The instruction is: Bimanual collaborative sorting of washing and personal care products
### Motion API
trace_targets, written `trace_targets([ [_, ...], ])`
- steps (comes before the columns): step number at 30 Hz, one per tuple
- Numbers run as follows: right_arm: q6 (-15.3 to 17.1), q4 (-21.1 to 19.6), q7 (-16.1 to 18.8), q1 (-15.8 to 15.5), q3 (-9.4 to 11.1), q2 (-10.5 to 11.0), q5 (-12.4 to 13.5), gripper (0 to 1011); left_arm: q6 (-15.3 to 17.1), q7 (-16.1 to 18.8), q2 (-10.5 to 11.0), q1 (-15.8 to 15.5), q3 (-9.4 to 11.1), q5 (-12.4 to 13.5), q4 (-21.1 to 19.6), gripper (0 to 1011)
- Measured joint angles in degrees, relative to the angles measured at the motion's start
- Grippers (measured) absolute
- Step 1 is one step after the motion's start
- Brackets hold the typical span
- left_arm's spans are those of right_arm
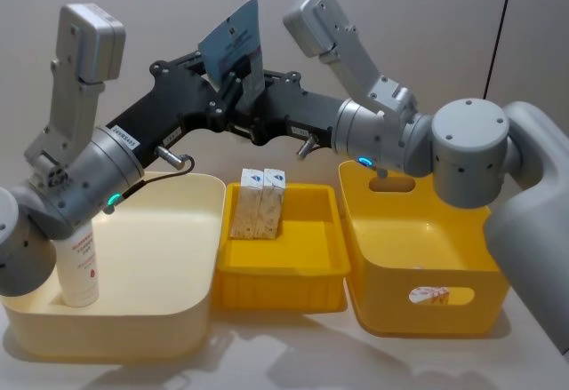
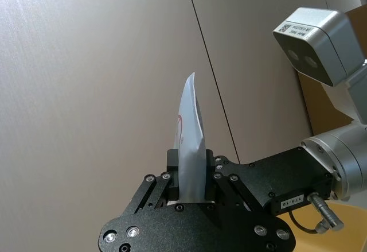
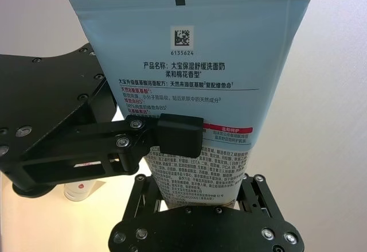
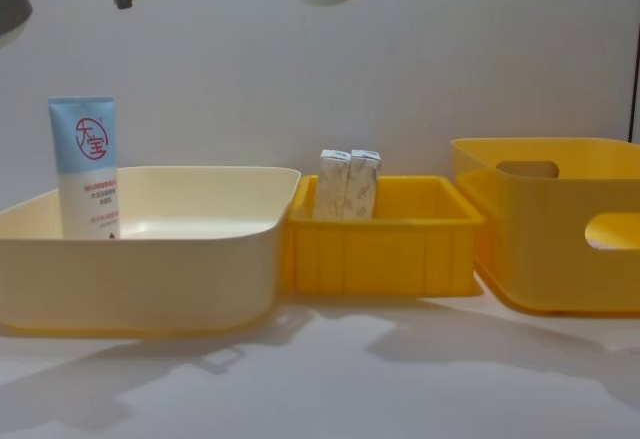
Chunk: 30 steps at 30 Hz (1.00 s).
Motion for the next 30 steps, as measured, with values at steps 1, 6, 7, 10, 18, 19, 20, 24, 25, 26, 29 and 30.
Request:
trace_targets([
  [1,0.00,0.01,0.00,0.01,0.00,0.00,0.00,544,0.00,0.00,0.00,0.00,0.00,0.00,0.00,229],
  [6,0.00,0.01,0.00,0.02,0.00,0.00,0.00,545,0.00,0.00,0.00,0.00,0.00,-0.01,0.00,227],
  [7,0.00,0.01,0.01,0.02,0.00,0.00,0.00,545,0.00,0.00,0.00,0.00,0.00,0.00,0.00,229],
  [10,0.00,0.01,0.01,0.03,0.00,0.00,0.00,545,0.00,0.00,0.00,0.00,0.00,-0.01,0.00,229],
  [18,0.01,0.01,0.00,0.03,0.00,0.00,0.00,544,0.00,0.00,0.00,0.01,0.01,0.00,0.00,433],
  [19,0.01,0.01,0.01,0.03,0.00,-0.01,0.00,544,0.00,0.00,0.00,0.01,0.01,0.00,0.00,455],
  [20,0.01,0.01,0.01,0.02,0.00,0.00,0.00,544,0.00,0.00,0.00,0.01,0.01,0.00,0.00,490],
  [24,0.01,0.00,0.01,0.02,0.00,0.00,0.00,544,0.00,0.01,0.00,0.00,0.01,0.00,0.00,604],
  [25,0.01,0.01,0.01,0.03,0.00,0.01,0.00,544,0.00,0.01,0.00,0.01,0.01,0.00,0.00,651],
  [26,0.02,0.00,0.00,0.02,0.00,0.02,0.01,544,0.00,0.00,0.00,0.01,0.01,0.00,0.00,671],
  [29,0.07,-0.05,-0.17,-0.02,0.04,0.10,0.03,544,0.00,0.01,0.00,0.01,0.00,0.00,0.00,771],
  [30,0.14,-0.13,-0.43,-0.09,0.10,0.18,0.03,544,0.00,0.01,0.00,0.01,0.00,0.00,0.00,802],
])
